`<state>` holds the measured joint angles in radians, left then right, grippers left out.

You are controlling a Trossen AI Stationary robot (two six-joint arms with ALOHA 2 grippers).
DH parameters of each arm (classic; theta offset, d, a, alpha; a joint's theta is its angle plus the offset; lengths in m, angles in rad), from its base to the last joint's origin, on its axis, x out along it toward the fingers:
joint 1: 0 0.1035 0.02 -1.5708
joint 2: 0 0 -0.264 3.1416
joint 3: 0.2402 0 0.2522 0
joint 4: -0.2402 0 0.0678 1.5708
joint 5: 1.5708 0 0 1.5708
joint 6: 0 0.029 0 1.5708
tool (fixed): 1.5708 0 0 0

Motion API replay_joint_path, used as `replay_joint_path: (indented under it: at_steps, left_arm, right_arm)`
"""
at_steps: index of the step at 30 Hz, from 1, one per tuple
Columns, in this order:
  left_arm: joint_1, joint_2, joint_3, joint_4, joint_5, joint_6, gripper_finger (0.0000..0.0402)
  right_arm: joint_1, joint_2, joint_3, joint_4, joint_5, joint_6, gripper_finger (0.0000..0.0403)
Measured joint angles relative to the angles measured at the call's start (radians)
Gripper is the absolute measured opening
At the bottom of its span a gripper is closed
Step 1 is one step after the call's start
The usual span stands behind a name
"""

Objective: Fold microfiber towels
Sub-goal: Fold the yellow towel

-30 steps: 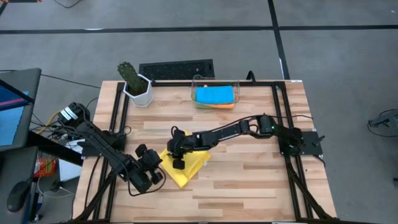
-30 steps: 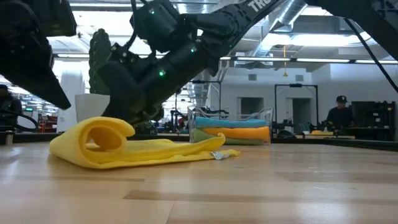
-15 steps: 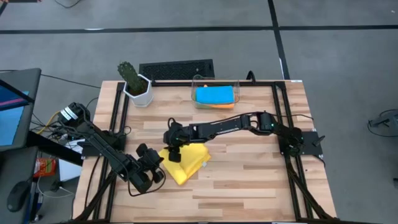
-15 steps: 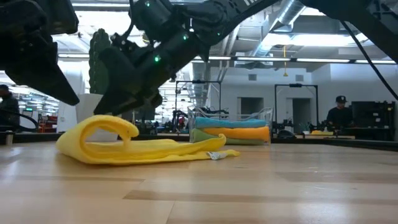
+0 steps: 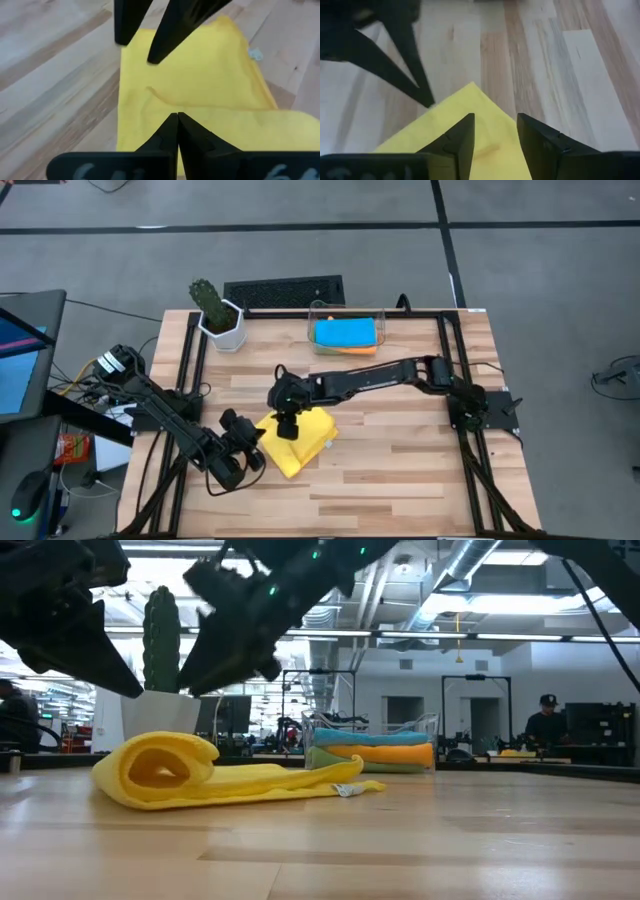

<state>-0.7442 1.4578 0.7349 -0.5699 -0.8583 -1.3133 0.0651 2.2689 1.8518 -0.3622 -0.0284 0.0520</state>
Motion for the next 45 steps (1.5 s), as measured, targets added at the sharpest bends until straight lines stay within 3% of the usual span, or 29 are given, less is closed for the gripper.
replay_joint_path:
  at_steps: [9,13,15,20,23,26,36,41,45]
  left_arm:
    - [0.012,0.0,-0.125,0.277,-0.018,0.021,0.0]
    - [0.012,0.0,-0.167,0.336,-0.021,-0.015,0.0]
    - [0.012,0.0,-0.182,0.372,-0.02,-0.015,0.0]
    - [0.014,0.0,-0.222,0.449,-0.018,0.015,0.0]
    - [0.025,0.0,-0.244,0.458,-0.013,0.001,0.0]
    - [0.045,0.0,-0.264,0.47,-0.011,-0.008,0.0]
    - [0.107,0.0,-0.296,0.54,0.056,0.068,0.0]
    - [0.111,0.0,-0.296,0.537,0.073,0.074,0.0]
    - [0.111,0.0,-0.296,0.533,0.073,0.074,0.0]
  right_arm:
    - [0.025,-0.14,-0.014,-0.167,-0.048,0.072,0.017]
    - [0.076,-0.246,-0.133,-0.095,-0.18,0.139,0.0169]
    - [0.115,-0.303,-0.234,-0.014,-0.187,0.193,0.0169]
    - [0.24,-0.392,-0.551,0.255,0.003,0.35,0.0169]
    - [0.311,-0.383,-0.654,0.468,0.07,0.314,0.0169]
    - [0.363,-0.316,-0.658,0.546,0.153,0.243,0.0166]
    - [0.384,-0.135,-0.541,0.538,0.249,0.176,0.0138]
    - [0.386,-0.122,-0.501,0.455,0.281,0.137,0.0125]
    - [0.392,-0.122,-0.501,0.417,0.396,0.085,0.0121]
